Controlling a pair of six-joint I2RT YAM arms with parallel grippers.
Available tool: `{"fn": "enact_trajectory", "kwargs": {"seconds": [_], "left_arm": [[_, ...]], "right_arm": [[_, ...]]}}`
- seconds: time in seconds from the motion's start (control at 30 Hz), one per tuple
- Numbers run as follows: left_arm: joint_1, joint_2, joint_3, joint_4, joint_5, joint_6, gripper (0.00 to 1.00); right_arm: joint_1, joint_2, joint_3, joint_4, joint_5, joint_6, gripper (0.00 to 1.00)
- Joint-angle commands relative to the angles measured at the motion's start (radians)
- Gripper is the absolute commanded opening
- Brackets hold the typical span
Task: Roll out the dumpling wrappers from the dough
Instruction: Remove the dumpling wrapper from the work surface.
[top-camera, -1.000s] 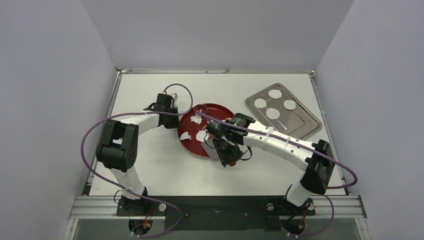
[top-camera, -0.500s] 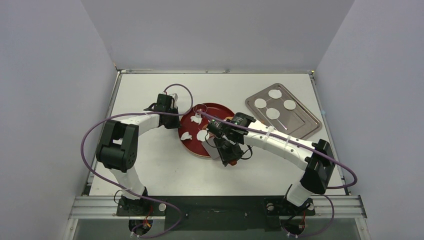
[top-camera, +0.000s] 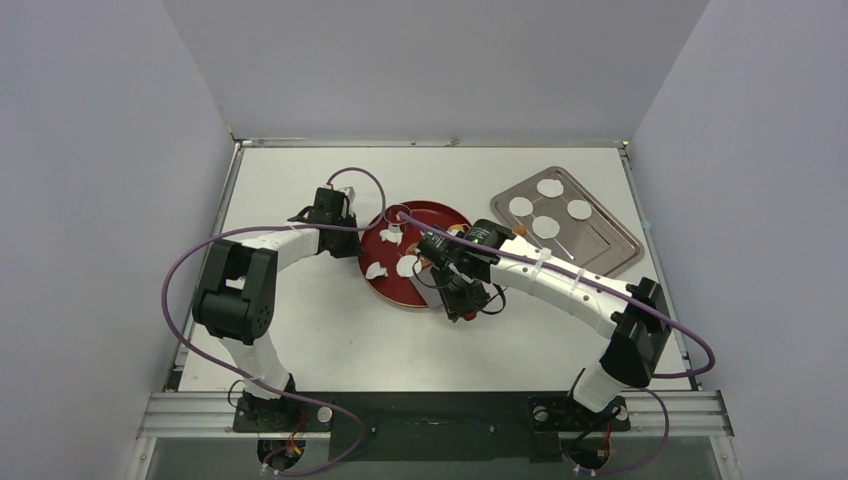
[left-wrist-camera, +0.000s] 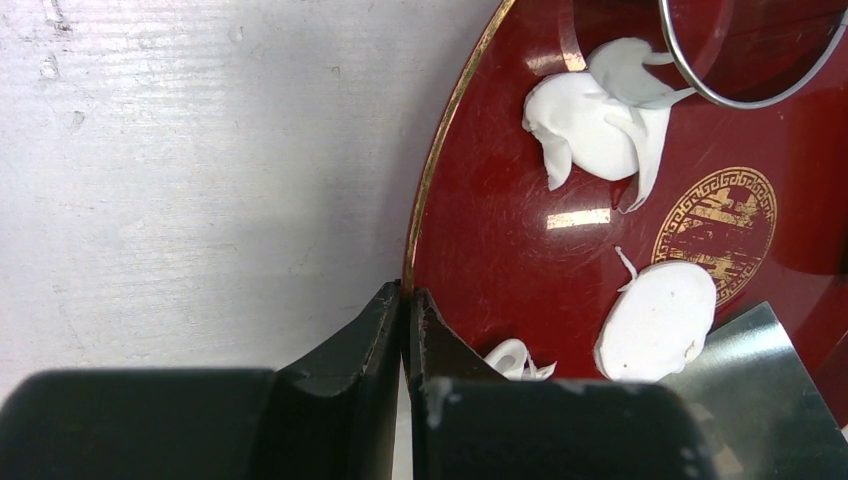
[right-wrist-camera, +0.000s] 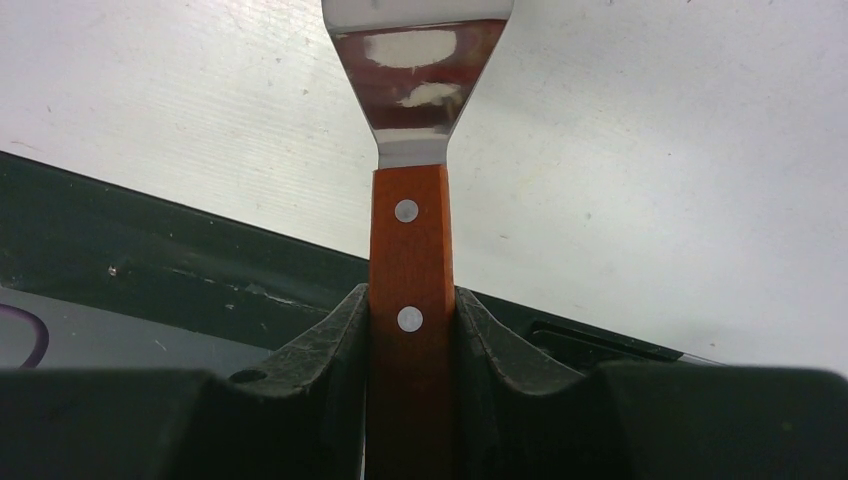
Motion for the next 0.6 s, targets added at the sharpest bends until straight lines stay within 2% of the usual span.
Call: {"fn": "enact_trajectory", "kwargs": {"seconds": [0.0, 0.23, 0.57], "left_arm": [[-0.012, -0.044, -0.004, -0.002, 0.026, -0.002, 0.00], [-0.012, -0.047, -0.008, -0.007, 0.036, -0.015, 0.00], [-0.013, -0.048, -0.009, -0.005, 0.035, -0.016, 0.00]], "right_arm": [[-0.020, -0.010, 0.042, 0.048, 0.125, 0.027, 0.00], [0.035, -0.019, 0.103, -0.093, 0.085, 0.012, 0.00], [0.059, 0.036, 0.144, -0.220, 0.159, -0.033, 0.00]]}}
